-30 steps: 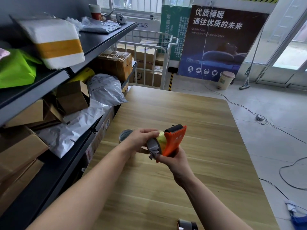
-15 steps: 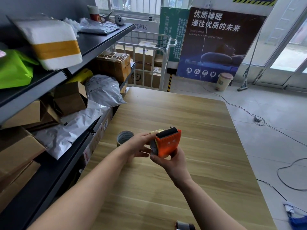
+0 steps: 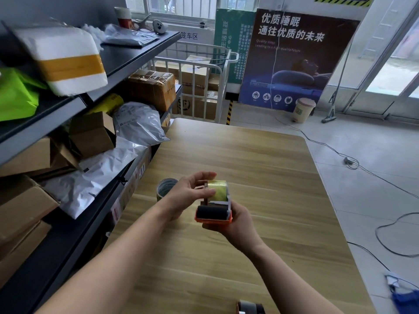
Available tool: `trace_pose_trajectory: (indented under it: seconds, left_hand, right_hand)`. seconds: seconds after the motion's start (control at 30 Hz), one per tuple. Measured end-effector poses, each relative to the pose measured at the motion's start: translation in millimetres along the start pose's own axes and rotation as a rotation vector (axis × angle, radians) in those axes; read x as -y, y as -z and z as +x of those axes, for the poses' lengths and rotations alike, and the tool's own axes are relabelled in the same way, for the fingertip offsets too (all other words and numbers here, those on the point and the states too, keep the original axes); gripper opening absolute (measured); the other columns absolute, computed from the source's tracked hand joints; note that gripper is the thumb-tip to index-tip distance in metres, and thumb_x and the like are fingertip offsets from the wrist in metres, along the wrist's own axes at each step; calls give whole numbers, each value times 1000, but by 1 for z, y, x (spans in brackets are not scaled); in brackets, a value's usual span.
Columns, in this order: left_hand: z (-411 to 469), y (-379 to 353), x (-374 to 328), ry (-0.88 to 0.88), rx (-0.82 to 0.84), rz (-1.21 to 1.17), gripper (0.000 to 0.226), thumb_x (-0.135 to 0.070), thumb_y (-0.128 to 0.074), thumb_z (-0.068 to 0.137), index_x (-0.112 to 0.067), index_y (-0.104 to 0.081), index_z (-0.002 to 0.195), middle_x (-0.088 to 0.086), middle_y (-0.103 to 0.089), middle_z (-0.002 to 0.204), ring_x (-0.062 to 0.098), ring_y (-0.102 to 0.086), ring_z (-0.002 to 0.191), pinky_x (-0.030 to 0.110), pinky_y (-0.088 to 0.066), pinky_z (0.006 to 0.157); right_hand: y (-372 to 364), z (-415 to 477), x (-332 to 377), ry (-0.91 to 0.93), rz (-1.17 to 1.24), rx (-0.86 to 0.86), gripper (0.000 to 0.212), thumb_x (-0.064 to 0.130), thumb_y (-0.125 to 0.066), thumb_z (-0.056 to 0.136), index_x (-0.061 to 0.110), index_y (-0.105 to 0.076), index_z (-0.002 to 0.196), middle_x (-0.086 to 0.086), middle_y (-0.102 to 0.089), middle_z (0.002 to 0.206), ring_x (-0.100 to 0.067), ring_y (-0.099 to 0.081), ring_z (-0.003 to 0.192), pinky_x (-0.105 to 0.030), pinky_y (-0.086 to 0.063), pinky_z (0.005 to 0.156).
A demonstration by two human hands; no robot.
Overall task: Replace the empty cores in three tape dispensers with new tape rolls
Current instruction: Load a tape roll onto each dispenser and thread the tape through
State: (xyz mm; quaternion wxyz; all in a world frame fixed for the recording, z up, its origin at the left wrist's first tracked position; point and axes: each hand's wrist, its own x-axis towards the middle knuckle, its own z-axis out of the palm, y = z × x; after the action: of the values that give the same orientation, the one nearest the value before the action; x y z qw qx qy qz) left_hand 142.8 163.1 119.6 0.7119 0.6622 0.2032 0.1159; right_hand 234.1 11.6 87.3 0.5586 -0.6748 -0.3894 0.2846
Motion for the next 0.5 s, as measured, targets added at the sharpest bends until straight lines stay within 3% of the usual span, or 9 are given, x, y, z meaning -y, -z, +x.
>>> trace_pose_trajectory:
  seconds: [0.13,0.2,0.33,0.4,0.5]
  left_hand:
    - [0,5,0,122,46,80,65,-30,-73,68,-18,-54,129,11,-62,121,22,-61,108,36,-48,98]
    - [-2,9,0,96,66,89,64,-26,-78,65,-17,-57,125,12,-64,118,23,-64,106,37,-51,94]
    - [-5,9,-2,26,86,101,59,-9,-78,62,-16,-58,117,11,-63,117,20,-63,105,34,-53,87]
    - [-6,8,-5,17,90,97,56,-7,-77,63,-16,-58,114,11,-61,118,20,-62,106,31,-53,83]
    - [-4,7,-10,28,46,120,56,-20,-75,69,-17,-56,121,6,-58,123,18,-58,112,24,-51,87]
  right_hand:
    - [1,-1,-1,65,-126,11,39,12,-88,64,22,-71,97,7,-75,90,-3,-71,83,-20,-56,73]
    - [1,-2,-2,94,-168,19,40,12,-88,65,32,-68,94,13,-73,87,2,-69,82,-15,-53,72]
    - [0,2,-7,117,-200,0,41,10,-86,67,34,-68,94,10,-74,92,1,-69,84,-14,-52,72]
    - [1,4,-10,113,-245,1,31,9,-83,71,27,-72,93,7,-75,91,-2,-69,82,-18,-54,70]
    - [2,7,-17,111,-296,7,21,16,-81,71,11,-74,90,1,-75,88,-12,-69,78,-33,-57,68]
